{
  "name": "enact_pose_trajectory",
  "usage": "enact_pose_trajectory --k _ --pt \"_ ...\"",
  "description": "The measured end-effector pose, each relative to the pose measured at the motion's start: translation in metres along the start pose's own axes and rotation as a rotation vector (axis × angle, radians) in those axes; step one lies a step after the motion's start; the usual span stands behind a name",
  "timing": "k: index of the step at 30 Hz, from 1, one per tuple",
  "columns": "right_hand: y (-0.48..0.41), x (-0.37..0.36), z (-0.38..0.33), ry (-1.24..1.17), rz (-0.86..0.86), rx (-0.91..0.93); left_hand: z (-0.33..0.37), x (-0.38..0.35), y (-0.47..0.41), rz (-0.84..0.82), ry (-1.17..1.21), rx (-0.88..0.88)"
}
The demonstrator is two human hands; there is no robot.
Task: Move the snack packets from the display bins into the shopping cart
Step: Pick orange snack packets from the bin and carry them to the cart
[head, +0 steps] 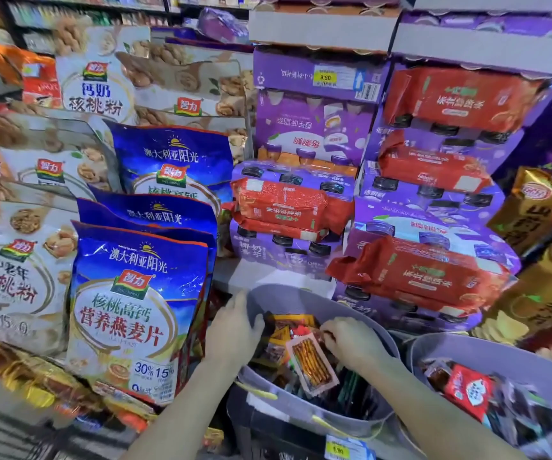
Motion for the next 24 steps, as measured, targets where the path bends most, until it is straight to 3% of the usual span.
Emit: enact_pose_trajectory --k 4,7,10,13,15,21,24 --pt "0.002 0.011 0.008 -0.136 0.071 0.017 0.006 0.006 0.0 -0.019 -0.074 -0.009" --pt "0.004 0.02 0.012 -0.365 0.164 -0.029 0.021 0.02 0.005 0.134 -0.082 -0.098" --pt "0.005 0.029 0.008 -0.806 0.141 -0.206 0.041 0.03 0.014 0.161 0.262 -0.07" --pt "0.007 0.039 -0.01 -1.293 0.003 -0.338 0.057 0.03 0.021 -0.027 0.607 0.142" --pt "0.006 0.043 -0.02 -1.452 -0.047 -0.363 0.061 0.028 0.024 -0.113 0.736 0.252" --pt "0.001 0.039 -0.024 -1.499 -0.07 -0.389 0.055 0.026 0.024 -0.117 0.804 0.348" --pt "-0.003 0.023 -0.005 -1.137 -0.066 -0.389 0.038 0.029 0.02 -0.065 0.882 0.455"
Point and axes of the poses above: each hand's wrist, its own y-axis away from the middle knuckle, its own x-axis out of the back of the hand, z = x × y, the point moved 2 cm from there along -y, towards the middle knuckle, and after that the axes turned 12 degrees about z, right-handed, at the moved point
